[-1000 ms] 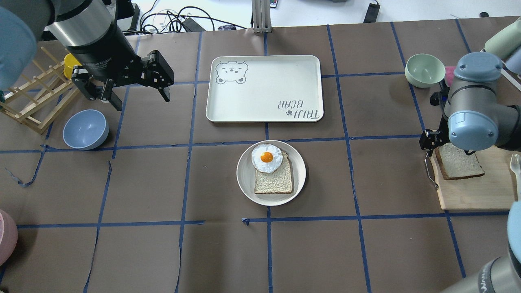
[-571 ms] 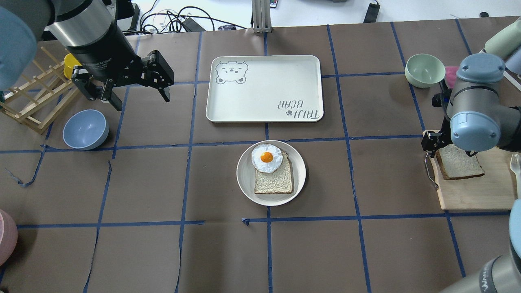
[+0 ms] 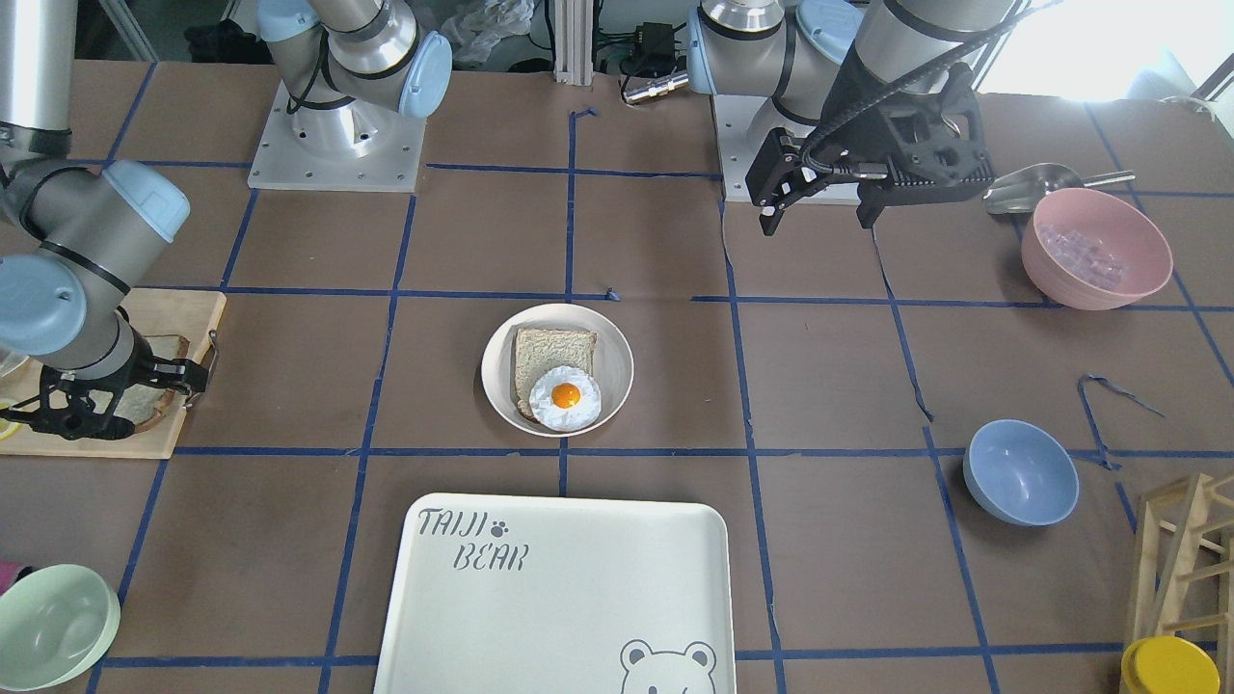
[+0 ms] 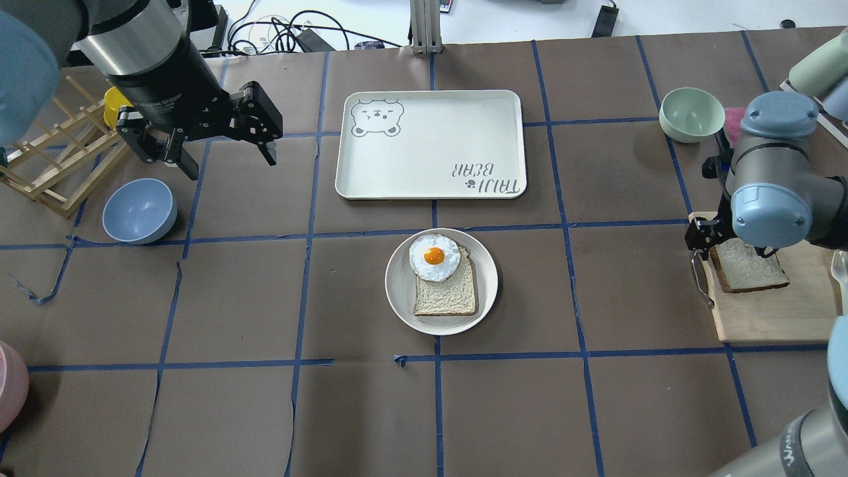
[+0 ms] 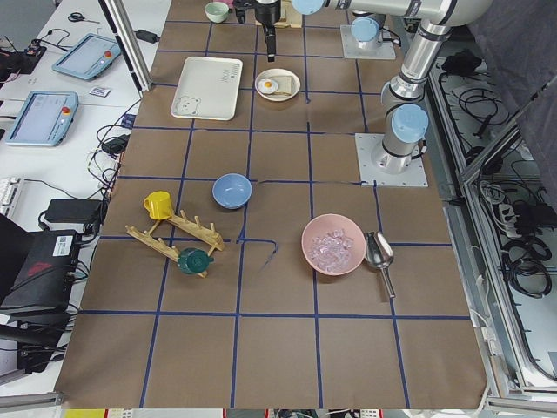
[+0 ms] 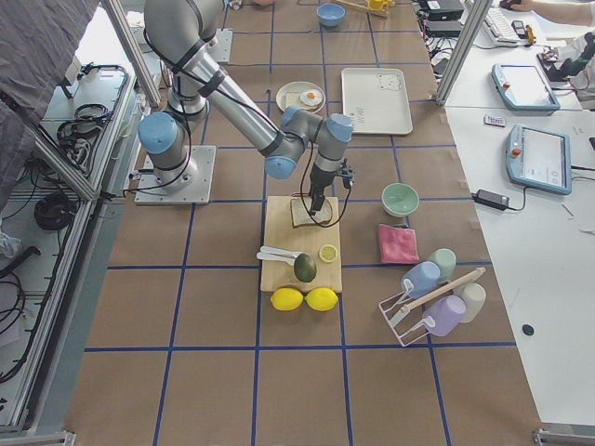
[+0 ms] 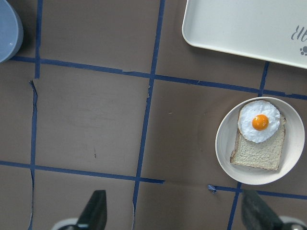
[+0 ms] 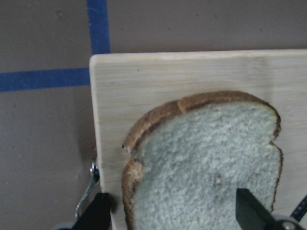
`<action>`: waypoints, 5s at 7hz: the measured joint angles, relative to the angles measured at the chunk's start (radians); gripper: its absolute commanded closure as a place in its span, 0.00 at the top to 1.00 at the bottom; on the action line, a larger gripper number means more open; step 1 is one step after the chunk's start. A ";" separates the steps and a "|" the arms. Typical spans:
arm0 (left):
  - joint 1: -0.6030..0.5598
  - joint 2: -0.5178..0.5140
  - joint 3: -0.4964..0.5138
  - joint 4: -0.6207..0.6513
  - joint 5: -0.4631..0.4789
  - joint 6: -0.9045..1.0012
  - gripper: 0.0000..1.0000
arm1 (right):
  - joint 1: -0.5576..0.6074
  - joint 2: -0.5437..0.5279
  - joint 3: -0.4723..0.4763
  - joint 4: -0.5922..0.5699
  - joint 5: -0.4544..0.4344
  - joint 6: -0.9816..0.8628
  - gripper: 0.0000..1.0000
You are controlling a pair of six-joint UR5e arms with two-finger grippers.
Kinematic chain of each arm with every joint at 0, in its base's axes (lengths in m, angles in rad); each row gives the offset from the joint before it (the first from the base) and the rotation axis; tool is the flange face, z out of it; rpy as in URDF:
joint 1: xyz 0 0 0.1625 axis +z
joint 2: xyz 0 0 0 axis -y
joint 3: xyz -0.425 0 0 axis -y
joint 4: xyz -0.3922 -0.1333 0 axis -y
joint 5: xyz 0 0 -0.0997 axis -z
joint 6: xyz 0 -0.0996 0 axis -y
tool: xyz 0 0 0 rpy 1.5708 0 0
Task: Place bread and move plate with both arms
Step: 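Close the right gripper on the bread slice's edge, then lift the bread slice and carry it over the egg-topped toast plate, then lower the bread slice onto the fried egg and open the right gripper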
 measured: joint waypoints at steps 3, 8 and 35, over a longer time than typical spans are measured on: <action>0.000 0.000 0.000 0.000 0.000 0.000 1.00 | -0.003 0.003 -0.001 0.001 -0.009 -0.001 0.48; 0.000 0.002 0.000 0.000 0.000 0.002 1.00 | -0.003 -0.016 -0.004 0.024 -0.059 -0.005 0.00; 0.000 0.002 0.000 0.002 0.000 0.004 1.00 | 0.840 0.056 -0.382 0.526 0.229 1.122 0.40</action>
